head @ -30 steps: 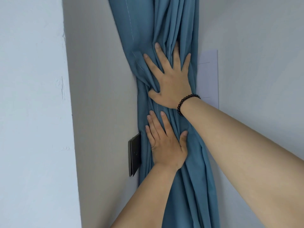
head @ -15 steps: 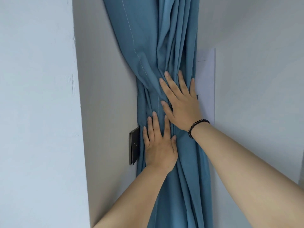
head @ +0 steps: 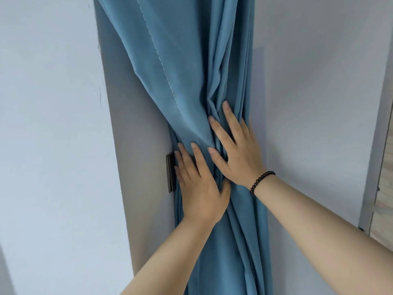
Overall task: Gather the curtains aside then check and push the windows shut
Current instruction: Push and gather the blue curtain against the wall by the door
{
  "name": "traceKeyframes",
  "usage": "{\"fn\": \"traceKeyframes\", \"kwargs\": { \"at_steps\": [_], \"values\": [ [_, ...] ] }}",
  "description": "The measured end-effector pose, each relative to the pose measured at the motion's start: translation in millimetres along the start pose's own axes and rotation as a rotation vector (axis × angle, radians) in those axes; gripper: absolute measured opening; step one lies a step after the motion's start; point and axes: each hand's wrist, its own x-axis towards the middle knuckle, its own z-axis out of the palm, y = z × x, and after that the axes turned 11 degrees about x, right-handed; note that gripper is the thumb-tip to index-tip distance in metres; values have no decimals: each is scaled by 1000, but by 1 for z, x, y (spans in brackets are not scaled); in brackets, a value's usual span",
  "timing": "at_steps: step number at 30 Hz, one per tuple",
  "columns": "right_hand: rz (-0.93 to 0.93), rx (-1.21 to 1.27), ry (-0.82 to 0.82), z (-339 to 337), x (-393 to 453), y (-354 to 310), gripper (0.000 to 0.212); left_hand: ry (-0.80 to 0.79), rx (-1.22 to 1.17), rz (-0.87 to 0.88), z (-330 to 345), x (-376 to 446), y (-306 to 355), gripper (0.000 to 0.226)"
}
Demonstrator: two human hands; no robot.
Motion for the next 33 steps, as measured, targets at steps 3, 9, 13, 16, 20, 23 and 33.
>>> {"fn": "traceKeyframes", "kwargs": {
  "at_steps": [3, 9, 13, 16, 20, 23, 33],
  "values": [
    [21, 46, 1, -9, -11, -17, 58, -33, -26, 18, -10, -19, -1, 107],
    [44, 100, -28, -26, -32, -51, 60, -61, -96, 18, -32, -54, 0, 94],
    [69, 89, -52, -38, -42, -78, 60, -67, -113, 19, -49, -79, 0, 95],
    [106, 94, -73, -49, -52, -105, 61, -79, -107, 25, -65, -102, -3, 96],
    [162, 125, -116, -63, -66, -137, 62, -82, -123, 33, -87, -129, -6, 93],
    [175, 135, -136, -75, -74, -159, 62, -115, -154, 59, -105, -148, -9, 91],
    [231, 105, -183, -114, -86, -222, 65, -218, -99, 47, -159, -197, -18, 81]
  ]
}}
